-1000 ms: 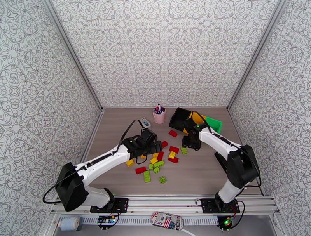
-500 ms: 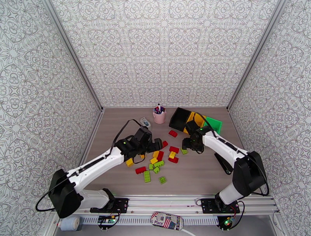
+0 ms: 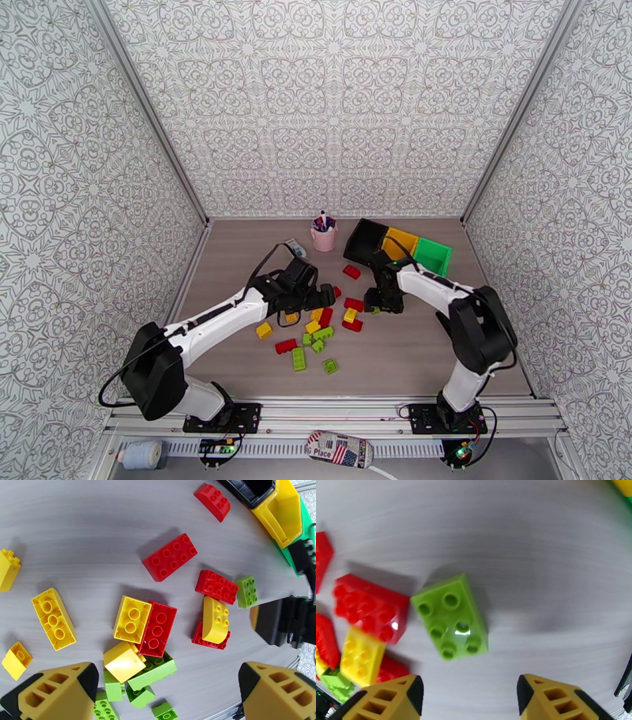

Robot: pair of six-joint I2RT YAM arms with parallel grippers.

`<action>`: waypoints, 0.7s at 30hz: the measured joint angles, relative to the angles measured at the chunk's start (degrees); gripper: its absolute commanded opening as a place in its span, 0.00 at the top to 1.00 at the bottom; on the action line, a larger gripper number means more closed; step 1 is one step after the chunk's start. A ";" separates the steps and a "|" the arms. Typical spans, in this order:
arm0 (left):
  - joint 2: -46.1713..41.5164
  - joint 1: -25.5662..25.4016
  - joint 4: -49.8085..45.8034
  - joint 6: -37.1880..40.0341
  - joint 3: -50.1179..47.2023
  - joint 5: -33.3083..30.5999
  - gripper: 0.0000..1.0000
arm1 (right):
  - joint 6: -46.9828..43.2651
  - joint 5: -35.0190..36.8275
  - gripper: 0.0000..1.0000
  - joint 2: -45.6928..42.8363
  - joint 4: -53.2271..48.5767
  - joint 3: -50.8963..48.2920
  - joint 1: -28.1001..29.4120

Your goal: Sort the legos into containers by color

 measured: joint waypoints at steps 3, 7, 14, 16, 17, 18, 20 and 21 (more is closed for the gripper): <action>0.00 0.00 -0.11 0.00 0.00 -0.04 0.01 | -0.24 -0.02 0.37 2.03 0.15 0.72 -0.20; 0.00 0.22 -0.15 0.00 0.00 -0.02 0.01 | -0.61 0.00 0.40 4.87 0.20 2.51 -0.98; 0.07 1.77 -0.28 0.09 0.00 0.20 0.01 | -1.79 0.00 0.51 8.63 -0.42 6.69 -2.58; 0.33 2.62 -0.31 0.33 0.04 0.46 0.01 | -1.90 0.00 0.57 9.16 -0.55 7.39 -2.99; 0.52 2.95 -0.35 0.55 0.15 0.50 0.01 | -2.05 0.00 0.60 9.27 -0.68 7.56 -3.21; 0.90 3.34 -0.50 0.85 0.44 0.57 0.01 | -2.10 -0.02 0.63 9.33 -0.76 7.67 -3.45; 2.01 3.96 -0.61 1.49 1.49 0.61 0.01 | -2.05 -0.15 0.67 9.35 -0.76 8.02 -3.91; 2.69 4.15 -0.76 1.81 2.21 0.74 0.01 | -2.05 -0.17 0.68 9.35 -0.74 8.35 -4.13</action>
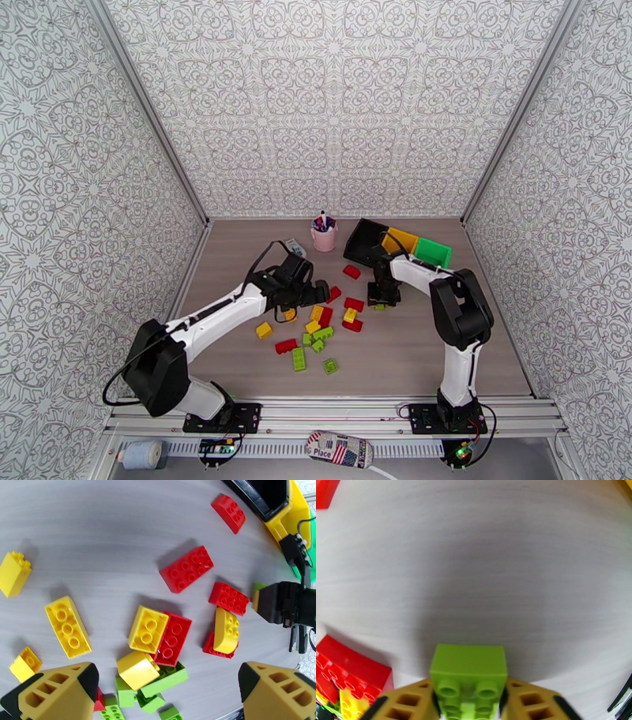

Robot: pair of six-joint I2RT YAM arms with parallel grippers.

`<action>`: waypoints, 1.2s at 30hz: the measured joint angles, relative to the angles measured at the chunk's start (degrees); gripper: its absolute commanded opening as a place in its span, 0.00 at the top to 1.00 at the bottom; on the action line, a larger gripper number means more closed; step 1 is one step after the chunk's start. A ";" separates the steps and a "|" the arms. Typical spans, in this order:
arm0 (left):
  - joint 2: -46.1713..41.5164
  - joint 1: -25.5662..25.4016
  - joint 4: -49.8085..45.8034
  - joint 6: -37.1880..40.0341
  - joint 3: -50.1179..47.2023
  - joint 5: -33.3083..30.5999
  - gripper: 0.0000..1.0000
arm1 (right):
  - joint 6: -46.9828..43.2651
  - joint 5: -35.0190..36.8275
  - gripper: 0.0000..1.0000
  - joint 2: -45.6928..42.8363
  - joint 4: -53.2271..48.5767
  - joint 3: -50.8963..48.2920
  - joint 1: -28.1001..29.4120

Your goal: Sort the legos into containers by color

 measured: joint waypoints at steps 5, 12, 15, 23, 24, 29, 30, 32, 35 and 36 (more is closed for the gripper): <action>5.64 0.24 -0.57 2.78 6.99 1.73 0.01 | 0.20 -0.17 0.71 -0.44 -0.02 1.49 -1.18; 17.79 0.09 -0.79 6.82 21.42 7.48 0.01 | 1.90 -1.55 0.76 -8.22 -0.74 2.03 -8.68; 23.47 -0.44 -1.20 8.76 29.46 11.10 0.00 | 2.71 -1.55 0.76 -11.37 -0.85 2.64 -13.57; 36.15 -4.07 -3.54 12.70 50.45 18.88 0.01 | 4.39 -0.15 0.74 -11.87 -2.64 7.28 -25.27; 37.40 -4.63 -3.98 13.07 52.87 19.54 0.01 | 4.57 0.22 0.71 -11.08 -2.95 8.74 -26.21; 38.84 -7.19 -4.81 14.82 57.27 21.11 0.02 | 4.57 1.55 0.59 -6.03 -4.59 15.58 -28.02; 38.84 -7.58 -4.92 15.13 57.42 21.11 0.02 | 4.42 1.81 0.54 -5.01 -4.98 16.83 -28.04; 38.84 -8.17 -5.18 15.89 57.42 21.03 0.03 | 4.11 2.10 0.47 -3.54 -5.64 18.49 -28.04; 38.60 -8.50 -5.51 16.28 56.76 20.37 0.03 | 3.52 2.34 0.42 -2.84 -6.62 19.47 -28.04; 38.18 -8.48 -5.53 16.28 55.91 19.89 0.03 | 3.41 2.38 0.41 -2.84 -6.91 19.56 -28.04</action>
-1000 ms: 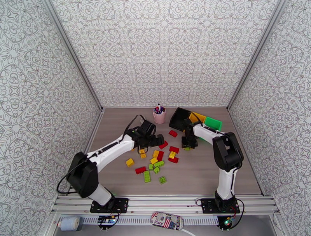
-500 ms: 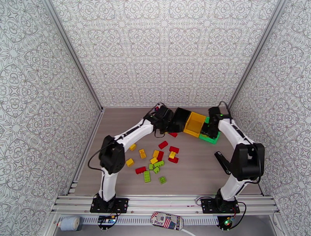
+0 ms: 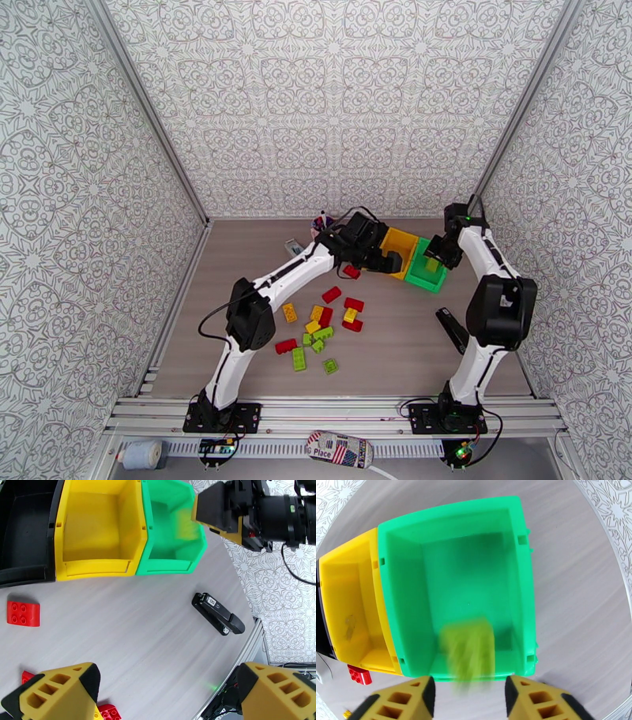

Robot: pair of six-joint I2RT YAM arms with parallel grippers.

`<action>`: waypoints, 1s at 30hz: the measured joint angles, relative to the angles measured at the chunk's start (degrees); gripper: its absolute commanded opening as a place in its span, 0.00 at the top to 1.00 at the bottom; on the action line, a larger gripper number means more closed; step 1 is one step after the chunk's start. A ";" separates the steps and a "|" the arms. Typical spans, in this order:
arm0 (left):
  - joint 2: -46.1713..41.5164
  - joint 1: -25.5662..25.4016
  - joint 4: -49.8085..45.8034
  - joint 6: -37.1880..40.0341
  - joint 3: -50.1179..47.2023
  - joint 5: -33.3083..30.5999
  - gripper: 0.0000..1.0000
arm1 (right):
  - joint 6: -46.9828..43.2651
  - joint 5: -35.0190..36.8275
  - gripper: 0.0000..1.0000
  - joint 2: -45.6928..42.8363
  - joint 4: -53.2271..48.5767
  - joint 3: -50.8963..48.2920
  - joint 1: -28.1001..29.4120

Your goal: Sort the legos into containers by color

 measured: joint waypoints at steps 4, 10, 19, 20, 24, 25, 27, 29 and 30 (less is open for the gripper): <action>-3.28 0.37 0.15 -0.04 -5.97 -2.71 0.03 | -0.52 -0.28 0.42 -0.35 -0.46 -0.09 0.11; -10.82 1.66 0.94 -0.96 -16.90 -8.68 0.03 | -1.97 -1.90 0.39 -6.14 -0.39 -4.79 3.21; -27.23 5.73 4.28 -6.62 -39.36 -16.59 0.03 | -1.86 -3.91 0.35 -14.60 0.74 -16.37 24.44; -29.07 6.12 4.57 -7.39 -41.66 -17.35 0.03 | -1.49 -3.93 0.33 -14.71 0.76 -17.31 26.95; -37.11 8.00 4.48 -11.08 -50.71 -20.31 0.02 | 0.79 -3.91 0.29 -15.50 2.14 -21.40 38.12; -39.26 8.48 4.50 -12.20 -53.05 -21.05 0.02 | 1.51 -3.85 0.29 -15.85 2.40 -22.34 40.98; -42.91 9.14 4.15 -14.03 -56.89 -22.34 0.01 | 2.95 -3.78 0.29 -16.46 2.86 -23.71 46.16; -46.80 9.49 3.58 -15.96 -60.85 -23.54 0.01 | 4.59 -3.69 0.29 -16.65 3.39 -24.68 51.32; -48.76 9.51 3.30 -17.07 -62.73 -24.00 0.01 | 5.42 -3.69 0.28 -16.65 3.78 -25.07 53.66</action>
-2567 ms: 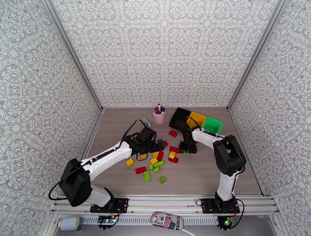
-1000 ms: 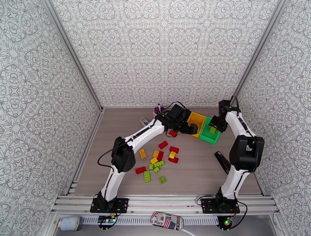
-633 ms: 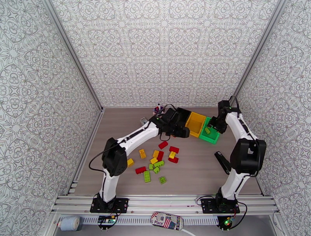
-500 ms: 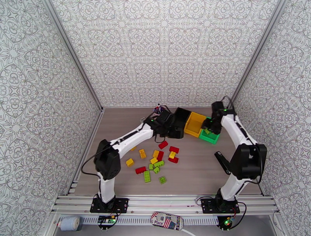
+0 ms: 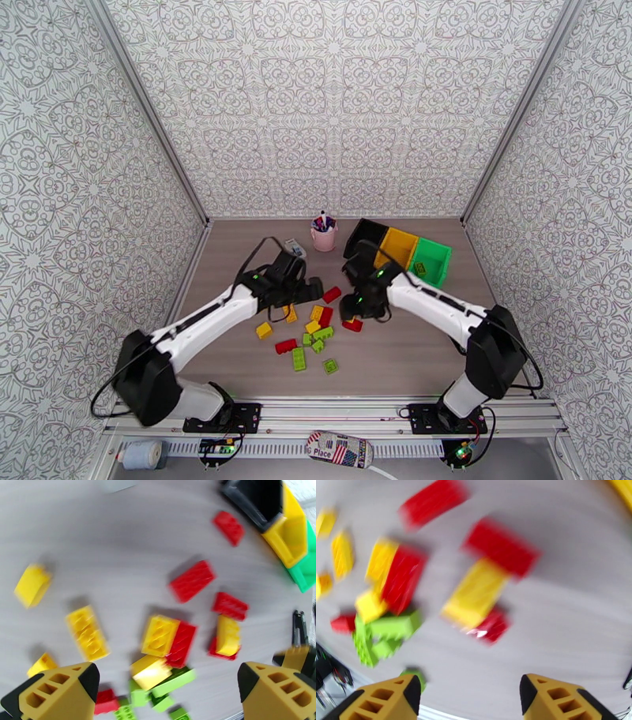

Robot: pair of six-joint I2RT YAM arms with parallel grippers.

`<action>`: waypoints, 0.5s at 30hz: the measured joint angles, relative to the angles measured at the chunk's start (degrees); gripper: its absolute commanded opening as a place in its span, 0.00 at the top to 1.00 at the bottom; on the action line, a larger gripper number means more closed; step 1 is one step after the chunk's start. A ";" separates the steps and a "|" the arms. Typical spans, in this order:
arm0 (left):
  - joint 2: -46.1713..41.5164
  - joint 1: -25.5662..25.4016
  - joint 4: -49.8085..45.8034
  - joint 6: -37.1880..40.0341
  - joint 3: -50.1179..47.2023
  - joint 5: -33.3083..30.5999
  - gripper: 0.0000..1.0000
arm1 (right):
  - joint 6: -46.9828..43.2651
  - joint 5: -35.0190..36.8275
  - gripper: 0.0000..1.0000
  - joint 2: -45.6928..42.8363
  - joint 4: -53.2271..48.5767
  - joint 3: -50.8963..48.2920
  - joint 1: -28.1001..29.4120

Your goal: Sort the legos into containers by color

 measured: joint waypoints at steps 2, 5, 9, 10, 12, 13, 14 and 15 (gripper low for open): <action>-4.33 0.02 -0.74 -2.34 -4.00 -0.87 0.01 | 1.55 0.00 0.28 0.07 0.92 -0.81 4.61; -11.02 0.02 -2.36 -5.86 -9.38 -1.79 0.01 | 3.69 -0.04 0.27 1.22 2.12 -1.70 10.45; -19.78 0.04 -5.05 -9.99 -15.69 -2.36 0.01 | 5.88 -0.02 0.27 5.18 3.56 -2.29 14.91; -21.70 0.02 -5.73 -10.82 -17.09 -2.36 0.01 | 6.32 0.00 0.27 6.36 3.93 -2.47 15.67; -24.48 0.02 -6.97 -12.31 -19.19 -2.38 0.01 | 6.86 0.02 0.28 8.24 4.33 -2.62 16.61; -25.81 0.00 -7.58 -13.16 -20.26 -2.36 0.01 | 7.13 0.04 0.28 9.20 4.48 -2.67 16.94; -26.88 0.00 -7.98 -13.75 -21.20 -2.36 0.01 | 7.37 0.09 0.28 9.86 4.57 -2.69 17.05; -27.82 -0.09 -8.46 -14.43 -22.03 -2.36 0.01 | 7.54 0.22 0.28 10.54 4.72 -2.69 17.09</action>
